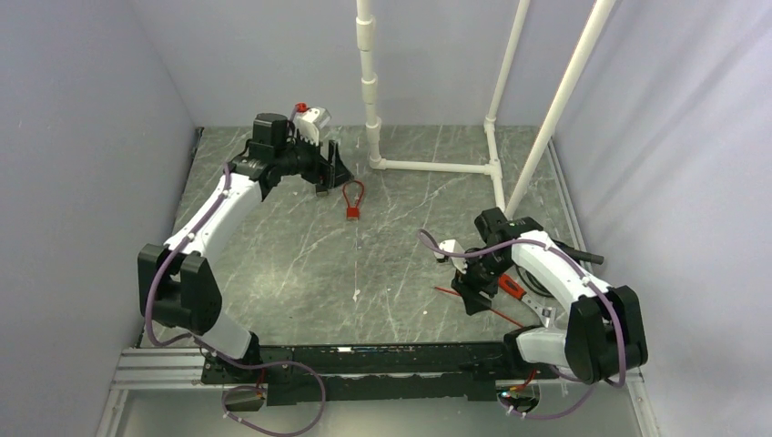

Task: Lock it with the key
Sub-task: Pick up the lock from the center of the board.

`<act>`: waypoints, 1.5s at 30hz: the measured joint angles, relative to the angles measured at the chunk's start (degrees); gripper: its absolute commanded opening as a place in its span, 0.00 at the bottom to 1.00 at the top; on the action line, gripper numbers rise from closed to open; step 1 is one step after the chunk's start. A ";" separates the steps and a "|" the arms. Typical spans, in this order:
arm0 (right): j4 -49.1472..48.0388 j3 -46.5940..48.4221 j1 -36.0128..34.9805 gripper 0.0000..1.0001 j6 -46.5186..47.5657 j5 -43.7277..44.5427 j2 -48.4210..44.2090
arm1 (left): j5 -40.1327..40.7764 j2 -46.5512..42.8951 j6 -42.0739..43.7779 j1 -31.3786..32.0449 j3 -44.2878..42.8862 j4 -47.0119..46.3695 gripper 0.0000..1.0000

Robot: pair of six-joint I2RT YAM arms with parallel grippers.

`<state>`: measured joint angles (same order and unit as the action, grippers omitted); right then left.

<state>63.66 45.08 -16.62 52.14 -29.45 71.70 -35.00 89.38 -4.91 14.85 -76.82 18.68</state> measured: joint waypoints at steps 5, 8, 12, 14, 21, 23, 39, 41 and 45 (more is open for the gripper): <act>-4.33 -2.08 0.02 0.26 -2.40 2.03 2.12 | -0.13 -3.21 0.17 -1.68 1.01 0.70 0.87; -6.75 -2.19 0.00 0.09 -4.02 2.64 2.84 | -0.13 -4.48 0.92 -2.95 1.07 1.38 0.87; -9.27 -2.19 0.00 0.00 -5.46 3.67 3.56 | -0.22 -5.27 1.40 -3.61 1.07 2.56 0.86; -9.62 -2.16 -0.02 0.00 -5.84 3.67 3.74 | -0.55 -5.49 1.51 -3.65 1.07 3.08 0.86; -7.54 1.79 -0.11 0.00 -6.10 -1.60 1.14 | -5.70 -7.08 5.49 -3.82 1.73 3.28 0.87; -6.67 4.90 -0.26 0.00 -6.93 -4.74 -0.22 | -8.35 -7.93 7.54 -3.78 2.38 3.08 0.85; -21.53 16.96 -2.60 0.00 -35.85 -24.68 -0.59 | -12.44 -21.42 48.61 14.19 9.27 15.45 0.74; -25.83 16.96 -2.82 0.00 -40.54 -25.40 0.04 | -11.78 -23.06 53.51 16.90 11.91 16.59 0.71; -34.01 16.96 -3.85 0.00 -50.03 -26.14 3.45 | -9.60 -24.41 63.08 23.93 17.09 17.25 0.66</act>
<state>29.65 62.04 -20.47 2.11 -55.59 75.16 -44.60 64.97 58.17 38.79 -59.72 35.92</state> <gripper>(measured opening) 0.015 0.703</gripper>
